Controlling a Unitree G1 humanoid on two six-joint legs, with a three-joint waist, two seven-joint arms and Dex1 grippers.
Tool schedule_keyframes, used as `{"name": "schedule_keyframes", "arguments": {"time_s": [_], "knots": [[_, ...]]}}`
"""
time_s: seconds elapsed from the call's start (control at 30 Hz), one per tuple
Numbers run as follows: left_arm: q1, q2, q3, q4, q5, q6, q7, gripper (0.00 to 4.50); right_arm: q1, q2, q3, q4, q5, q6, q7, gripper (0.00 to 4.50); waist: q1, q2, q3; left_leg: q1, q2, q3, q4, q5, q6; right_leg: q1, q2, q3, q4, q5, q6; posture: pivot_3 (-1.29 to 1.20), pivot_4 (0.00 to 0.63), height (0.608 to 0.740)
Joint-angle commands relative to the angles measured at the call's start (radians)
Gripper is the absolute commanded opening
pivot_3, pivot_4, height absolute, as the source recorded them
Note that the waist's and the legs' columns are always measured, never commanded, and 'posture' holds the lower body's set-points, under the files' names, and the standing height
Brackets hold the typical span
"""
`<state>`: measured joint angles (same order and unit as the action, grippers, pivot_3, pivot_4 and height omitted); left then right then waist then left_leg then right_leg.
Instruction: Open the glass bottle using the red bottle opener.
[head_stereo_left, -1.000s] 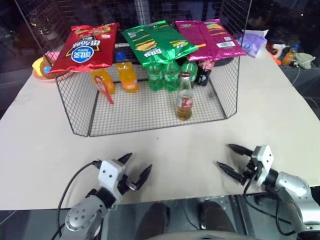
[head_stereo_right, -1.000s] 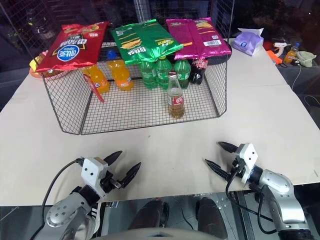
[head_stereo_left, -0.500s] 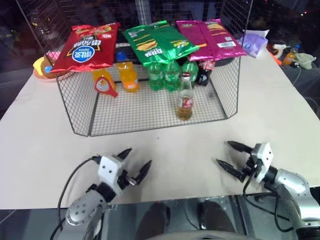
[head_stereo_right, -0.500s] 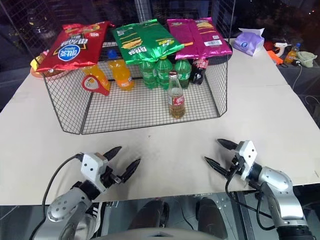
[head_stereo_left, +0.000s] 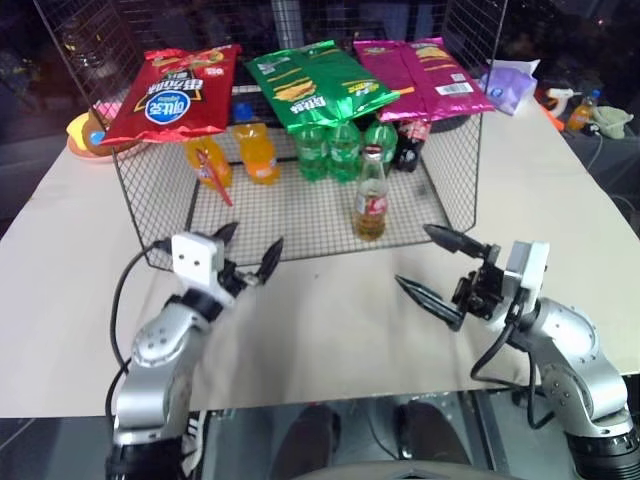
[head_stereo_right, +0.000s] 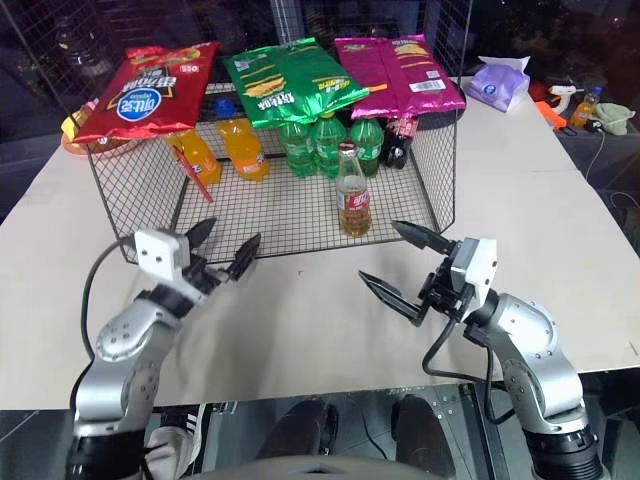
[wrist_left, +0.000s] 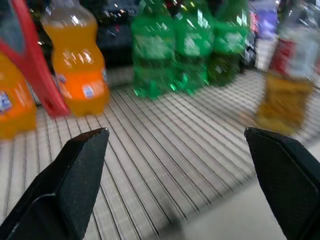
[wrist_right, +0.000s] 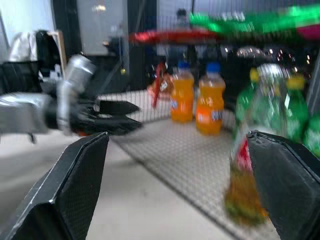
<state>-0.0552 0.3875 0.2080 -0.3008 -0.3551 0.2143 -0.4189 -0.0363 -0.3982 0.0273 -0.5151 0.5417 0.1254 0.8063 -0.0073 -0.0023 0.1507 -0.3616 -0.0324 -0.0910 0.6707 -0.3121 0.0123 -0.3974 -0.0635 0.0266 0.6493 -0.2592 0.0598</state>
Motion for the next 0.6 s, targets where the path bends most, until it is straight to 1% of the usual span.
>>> {"name": "schedule_keyframes", "arguments": {"time_s": [0.03,0.13,0.23,0.47,0.6], "knots": [[-0.081,0.018,0.035,0.034,-0.010,0.013,0.019,4.50,-0.021,0.000,0.005,-0.074,0.029,0.031,-0.037,4.45,-0.002,0.000,0.000,0.000,0.000,0.000,0.000,0.000,0.000,0.000,0.000,0.000,0.000,0.000,0.000,0.00,0.150,0.740],[-0.150,0.018,0.037,0.079,0.014,0.011,0.041,4.50,-0.033,0.004,0.002,-0.099,0.053,0.070,-0.073,4.45,-0.003,0.000,0.000,0.000,0.000,0.000,0.000,0.000,0.000,-0.001,0.000,0.000,0.000,0.000,0.000,0.00,0.150,0.740],[-0.183,0.007,0.038,0.085,0.025,0.009,0.070,4.50,-0.039,-0.002,-0.003,-0.111,0.066,0.097,-0.092,4.45,-0.005,0.000,0.000,0.000,0.000,0.000,0.000,0.000,0.000,-0.001,0.000,0.001,0.000,0.000,0.000,0.00,0.150,0.740],[-0.202,-0.007,0.057,0.062,0.051,-0.012,0.144,4.50,-0.031,-0.004,-0.005,-0.113,0.055,0.099,-0.105,4.45,-0.004,0.000,0.000,-0.001,0.000,0.001,0.000,0.000,0.000,-0.001,0.000,0.001,0.001,0.000,0.000,0.00,0.150,0.740],[-0.182,-0.017,0.052,0.023,0.049,-0.020,0.158,4.50,-0.030,-0.004,-0.005,-0.105,0.051,0.094,-0.102,4.45,-0.004,0.000,0.000,-0.001,0.000,0.001,0.000,0.000,0.000,-0.001,0.000,0.001,0.001,0.000,0.000,0.00,0.150,0.740]]}}
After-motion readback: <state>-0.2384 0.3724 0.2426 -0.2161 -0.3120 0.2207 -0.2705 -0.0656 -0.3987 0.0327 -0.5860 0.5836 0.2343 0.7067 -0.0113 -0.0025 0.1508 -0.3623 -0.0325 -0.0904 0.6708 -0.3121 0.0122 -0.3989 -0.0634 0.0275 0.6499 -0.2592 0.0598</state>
